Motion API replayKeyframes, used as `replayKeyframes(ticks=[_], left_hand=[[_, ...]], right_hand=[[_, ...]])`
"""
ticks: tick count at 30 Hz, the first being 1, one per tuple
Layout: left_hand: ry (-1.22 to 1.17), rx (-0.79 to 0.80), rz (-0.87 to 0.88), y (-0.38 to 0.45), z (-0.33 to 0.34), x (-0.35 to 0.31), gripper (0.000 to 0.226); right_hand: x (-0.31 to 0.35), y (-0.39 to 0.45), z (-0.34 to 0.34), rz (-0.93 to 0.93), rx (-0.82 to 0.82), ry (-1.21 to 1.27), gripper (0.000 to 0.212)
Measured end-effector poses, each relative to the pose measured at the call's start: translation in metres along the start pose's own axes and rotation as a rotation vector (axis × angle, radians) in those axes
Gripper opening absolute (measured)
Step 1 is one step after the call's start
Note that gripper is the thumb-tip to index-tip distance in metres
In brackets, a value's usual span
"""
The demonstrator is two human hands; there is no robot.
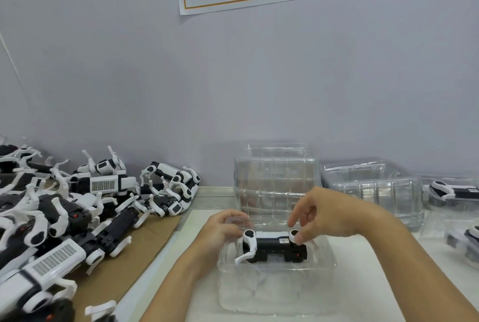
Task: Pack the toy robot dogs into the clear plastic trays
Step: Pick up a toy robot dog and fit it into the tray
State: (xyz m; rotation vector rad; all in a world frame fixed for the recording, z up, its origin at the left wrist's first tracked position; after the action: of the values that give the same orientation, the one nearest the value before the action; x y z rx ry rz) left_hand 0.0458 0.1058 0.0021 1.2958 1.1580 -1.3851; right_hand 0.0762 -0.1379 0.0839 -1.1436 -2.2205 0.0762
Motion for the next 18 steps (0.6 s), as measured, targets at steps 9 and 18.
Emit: replayKeyframes(ticks=[9,18], left_hand=[[1.112,-0.079,0.061,-0.01,0.008,-0.039,0.025],[1.074,0.167,0.243,-0.007,0.091,-0.045,0.02]], right_hand=[[0.008,0.006,0.008,0.044,0.023,-0.052,0.021],[-0.001,-0.004,-0.002,-0.082,-0.021,0.146,0.016]])
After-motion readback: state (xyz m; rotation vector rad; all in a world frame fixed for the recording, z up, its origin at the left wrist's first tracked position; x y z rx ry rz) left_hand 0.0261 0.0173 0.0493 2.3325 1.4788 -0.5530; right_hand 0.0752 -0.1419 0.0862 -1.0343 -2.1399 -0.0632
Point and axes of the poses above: each hand's wrist, its own y-axis towards the middle knuckle, its own z-axis out of the palm, x = y × z, the point moved 1 cm from there along y, towards the middle knuckle, and after that the axes turned 15 degrees about x, right-handed, at the moved point
